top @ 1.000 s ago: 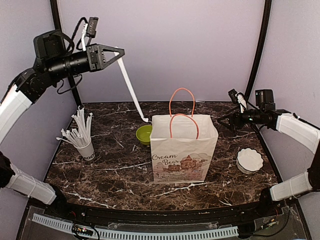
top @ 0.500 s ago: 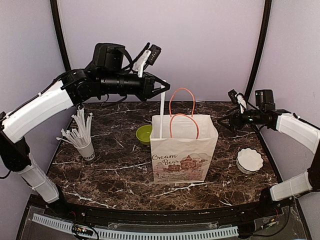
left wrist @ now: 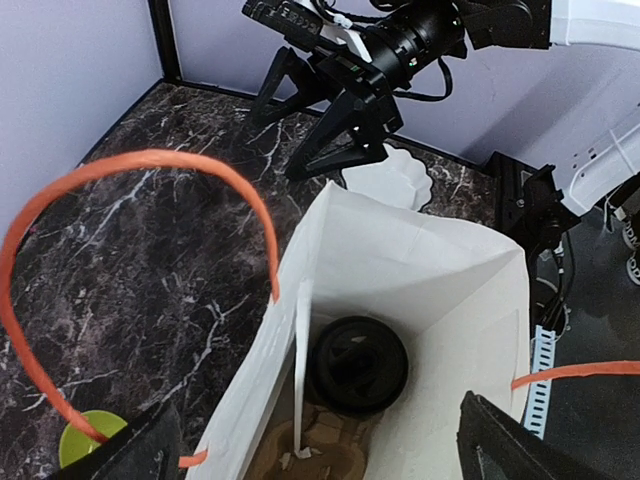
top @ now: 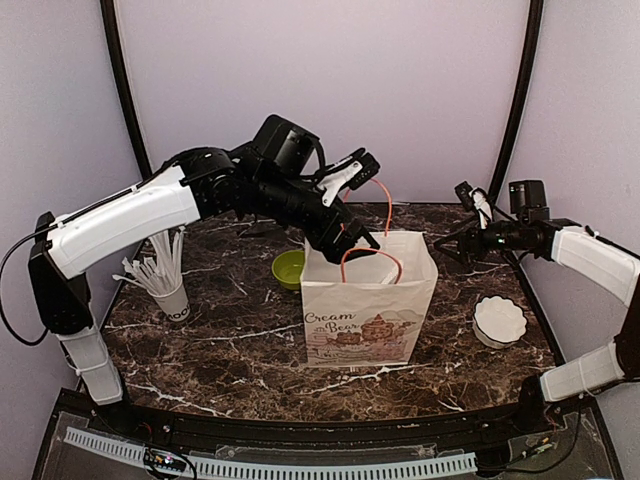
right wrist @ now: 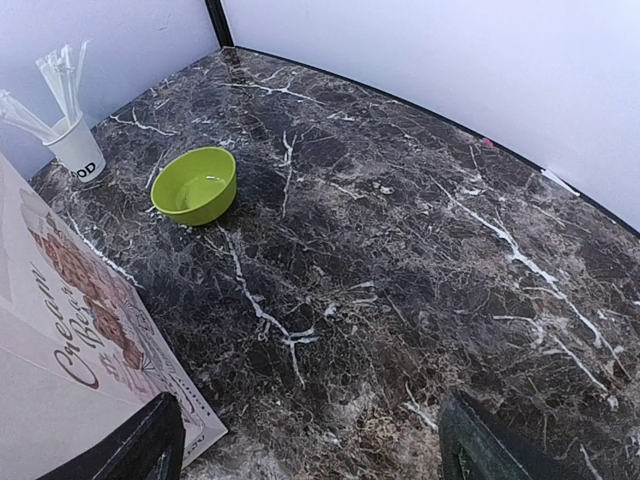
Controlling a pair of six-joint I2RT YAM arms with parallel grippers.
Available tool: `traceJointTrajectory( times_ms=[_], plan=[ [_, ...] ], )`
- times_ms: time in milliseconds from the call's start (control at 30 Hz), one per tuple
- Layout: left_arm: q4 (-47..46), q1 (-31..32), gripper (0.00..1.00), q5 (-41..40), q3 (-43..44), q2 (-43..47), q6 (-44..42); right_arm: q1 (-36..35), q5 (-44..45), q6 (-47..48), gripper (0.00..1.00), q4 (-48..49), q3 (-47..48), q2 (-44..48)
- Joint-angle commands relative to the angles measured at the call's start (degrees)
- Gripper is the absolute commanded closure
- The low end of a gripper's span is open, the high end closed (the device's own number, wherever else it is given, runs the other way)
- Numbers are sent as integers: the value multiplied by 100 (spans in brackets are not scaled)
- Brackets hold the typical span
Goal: Pack the takeout coffee
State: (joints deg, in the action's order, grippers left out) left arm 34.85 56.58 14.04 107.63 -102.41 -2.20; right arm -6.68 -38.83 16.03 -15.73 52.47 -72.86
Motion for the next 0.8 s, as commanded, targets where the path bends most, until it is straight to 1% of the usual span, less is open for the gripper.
traceJointTrajectory(
  times_ms=[0,33,67,133,200,333,433,533,633,767],
  plan=[
    [104,3,1,-1068,-14,556,-552,25,-115,56,11,34,74,-16],
    [54,2,1,-1197,-80,703,-575,19,-100,43,11,35,84,-11],
    [-73,2,1,-1603,-259,783,-627,25,-52,14,10,20,116,3],
    [-280,2,1,-2056,-544,1023,-702,31,124,-41,7,-19,198,53],
    [-488,-25,1,-2406,-832,1329,-759,27,333,-64,2,-126,365,124],
    [-781,-221,1,-2872,-1264,1704,-573,31,707,-204,2,-505,883,237],
    [-851,-530,1,-3188,-1506,1919,-258,40,937,-392,2,-765,1304,321],
    [-964,-814,1,-3439,-1773,2226,-149,39,1194,-523,2,-954,1672,462],
    [-1162,-1094,1,-3896,-2144,2498,-176,43,1913,-938,2,-1002,2080,697],
    [-1244,-1415,1,-4244,-2408,2613,-191,49,3156,-1584,2,-656,2215,1034]
  ],
)
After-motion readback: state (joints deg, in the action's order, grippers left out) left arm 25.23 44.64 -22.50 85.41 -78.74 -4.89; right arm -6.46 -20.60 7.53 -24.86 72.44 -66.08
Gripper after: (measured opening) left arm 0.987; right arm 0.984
